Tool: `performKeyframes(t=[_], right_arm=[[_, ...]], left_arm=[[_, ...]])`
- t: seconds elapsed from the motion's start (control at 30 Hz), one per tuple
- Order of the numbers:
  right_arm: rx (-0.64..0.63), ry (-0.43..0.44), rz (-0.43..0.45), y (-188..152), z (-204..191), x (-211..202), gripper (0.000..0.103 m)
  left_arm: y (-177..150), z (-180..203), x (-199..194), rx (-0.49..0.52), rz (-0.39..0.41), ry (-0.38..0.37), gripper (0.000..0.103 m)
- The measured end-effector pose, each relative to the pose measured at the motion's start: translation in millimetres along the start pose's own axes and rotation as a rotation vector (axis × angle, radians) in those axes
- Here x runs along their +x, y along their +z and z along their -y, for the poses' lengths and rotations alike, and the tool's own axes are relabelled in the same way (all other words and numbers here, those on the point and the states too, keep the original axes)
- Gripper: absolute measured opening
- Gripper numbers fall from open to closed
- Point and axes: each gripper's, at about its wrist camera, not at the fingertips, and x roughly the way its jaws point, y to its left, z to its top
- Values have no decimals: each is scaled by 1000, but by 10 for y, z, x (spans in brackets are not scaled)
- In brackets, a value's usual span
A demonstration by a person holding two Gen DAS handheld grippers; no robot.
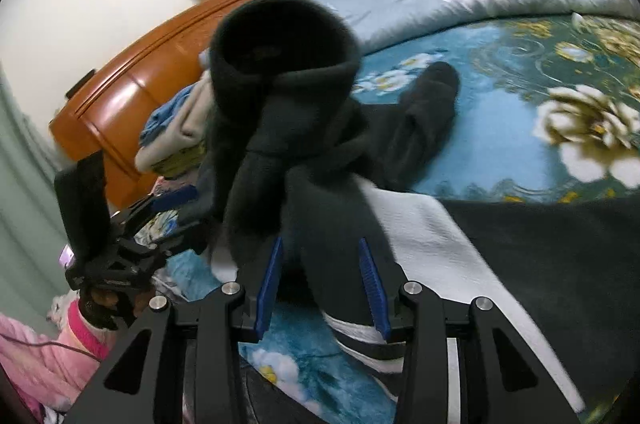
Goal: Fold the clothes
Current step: 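Grasp the jacket sleeve cuff with the left tool while the right tool holds the jacket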
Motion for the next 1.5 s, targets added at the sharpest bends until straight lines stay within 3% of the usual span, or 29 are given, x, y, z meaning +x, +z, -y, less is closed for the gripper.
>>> performKeyframes(t=[0.27,0.47,0.57,0.7,0.8,0.87,0.9,1.0,1.13,1.37,1.43,1.5], right_arm=[[-58,-146,-31,-93,15,248,42],[-30,-172,-21,-64,91,312,42],[-13,-157,7,-38,150,217,42],[-5,-156,34,-41,200,99,42],[25,-181,9,-55,263,173,42],[44,-175,-25,-59,267,297,42],[48,-169,-34,-55,246,358,39],[72,-175,-24,14,222,405,10],[89,-215,71,295,224,142,6],[-24,-388,337,1166,-18,-899,6],[-56,-432,413,1352,-146,-1209,6],[-79,-470,485,1511,-299,-1491,6]], left_arm=[[-58,-301,166,-66,-48,134,100],[-68,-381,207,-92,-55,175,70],[-93,-473,88,-135,-34,146,61],[-28,-569,35,-161,-10,128,40],[30,-653,44,-201,9,115,32],[63,-699,8,-240,28,111,19],[81,-726,-19,-256,40,115,18],[177,-825,-134,-290,80,115,15],[406,-958,-359,-302,148,132,14],[1090,-1096,-1001,-284,324,146,14],[1283,-1077,-1221,-261,376,167,6],[1419,-1071,-1418,-266,404,131,6]])
